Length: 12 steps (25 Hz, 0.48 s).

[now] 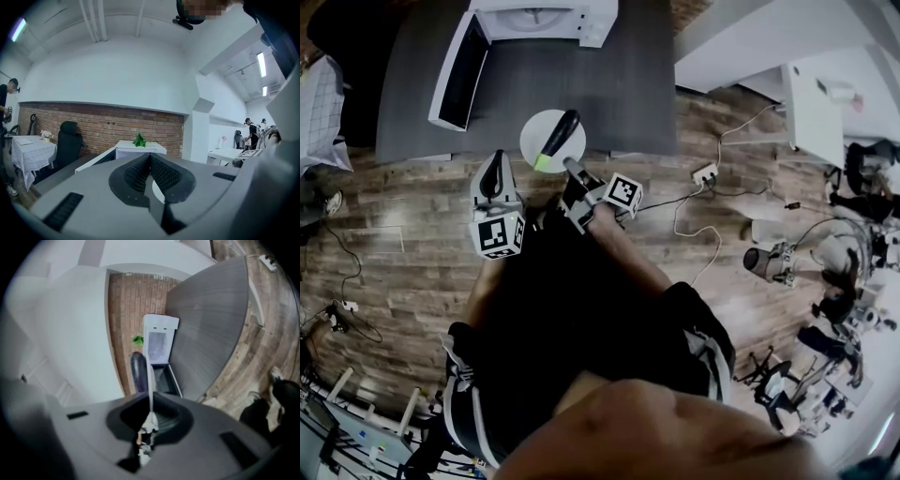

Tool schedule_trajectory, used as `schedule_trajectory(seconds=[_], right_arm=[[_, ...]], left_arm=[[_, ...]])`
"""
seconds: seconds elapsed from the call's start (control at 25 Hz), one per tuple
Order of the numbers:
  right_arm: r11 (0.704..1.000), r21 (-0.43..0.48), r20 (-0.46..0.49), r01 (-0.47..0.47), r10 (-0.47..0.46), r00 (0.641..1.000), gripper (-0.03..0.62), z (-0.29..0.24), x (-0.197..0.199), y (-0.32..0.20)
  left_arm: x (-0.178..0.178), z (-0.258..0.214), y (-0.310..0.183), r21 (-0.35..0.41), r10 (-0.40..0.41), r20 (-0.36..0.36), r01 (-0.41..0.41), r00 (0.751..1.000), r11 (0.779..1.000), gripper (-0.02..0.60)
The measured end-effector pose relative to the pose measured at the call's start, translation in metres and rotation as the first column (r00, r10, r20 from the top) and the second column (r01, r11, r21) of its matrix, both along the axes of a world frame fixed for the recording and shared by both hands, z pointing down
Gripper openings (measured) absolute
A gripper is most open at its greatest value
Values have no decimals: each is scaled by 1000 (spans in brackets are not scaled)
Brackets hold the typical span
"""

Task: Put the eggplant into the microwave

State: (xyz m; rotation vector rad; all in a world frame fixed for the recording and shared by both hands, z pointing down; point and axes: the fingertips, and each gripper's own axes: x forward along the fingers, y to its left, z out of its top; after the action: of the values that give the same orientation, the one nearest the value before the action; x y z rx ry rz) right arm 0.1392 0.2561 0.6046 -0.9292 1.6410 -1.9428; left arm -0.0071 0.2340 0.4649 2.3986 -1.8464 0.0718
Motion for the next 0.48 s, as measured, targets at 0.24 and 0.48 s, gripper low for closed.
schedule_trajectory(seconds=[0.24,0.48], right_arm=[[1000,1,-16,-3,3,1000,40,1,8,-6],[999,3,-15,-36,36,999,40,2,12,-24]], left_arm=[[2,-2,4,-9,-10,-26,10,1000,1000,35],[6,2,-13,-11,6,-30,-6,1000,1000,35]])
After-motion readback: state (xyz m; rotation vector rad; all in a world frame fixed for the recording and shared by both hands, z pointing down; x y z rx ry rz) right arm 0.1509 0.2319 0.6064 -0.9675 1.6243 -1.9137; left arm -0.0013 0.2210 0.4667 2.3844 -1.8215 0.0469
